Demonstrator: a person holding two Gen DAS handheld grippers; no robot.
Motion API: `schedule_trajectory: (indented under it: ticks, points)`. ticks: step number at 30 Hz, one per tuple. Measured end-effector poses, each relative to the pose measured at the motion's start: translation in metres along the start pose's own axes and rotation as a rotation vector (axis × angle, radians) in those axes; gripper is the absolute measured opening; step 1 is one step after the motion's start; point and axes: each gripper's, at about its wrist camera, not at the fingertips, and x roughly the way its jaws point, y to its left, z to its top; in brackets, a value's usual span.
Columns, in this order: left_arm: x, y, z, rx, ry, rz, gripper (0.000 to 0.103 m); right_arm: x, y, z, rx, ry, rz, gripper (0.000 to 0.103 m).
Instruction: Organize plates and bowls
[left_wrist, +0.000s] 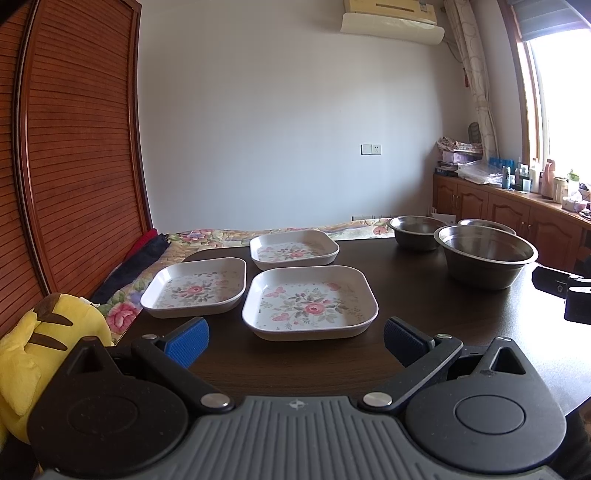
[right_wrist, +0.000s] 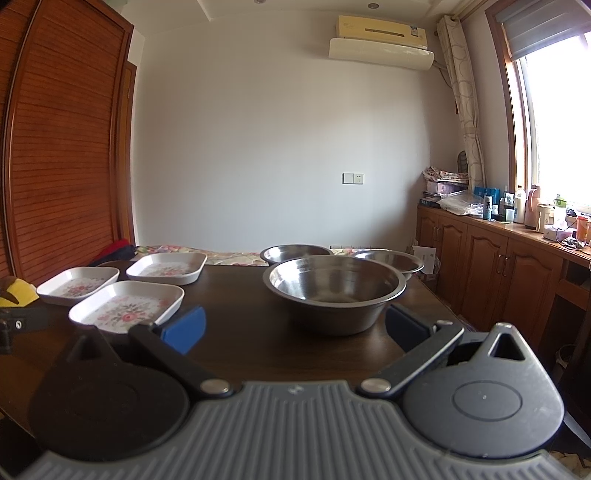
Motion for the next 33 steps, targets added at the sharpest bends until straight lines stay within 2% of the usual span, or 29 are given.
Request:
schedule_trajectory:
  ticks: [22, 26, 33]
  points:
    - [0.002, 0.003, -0.006, -0.003, 0.010, 0.003, 0.103, 0.004, 0.004, -0.002, -0.004, 0.014, 0.009, 0.103]
    - [0.009, 0.003, -0.007, -0.002, 0.023, 0.002, 0.103, 0.010, 0.010, -0.003, -0.031, 0.027, 0.029, 0.103]
    - [0.028, 0.011, -0.004, 0.002, 0.046, -0.003, 0.103, 0.031, 0.026, 0.005, -0.076, 0.046, 0.114, 0.103]
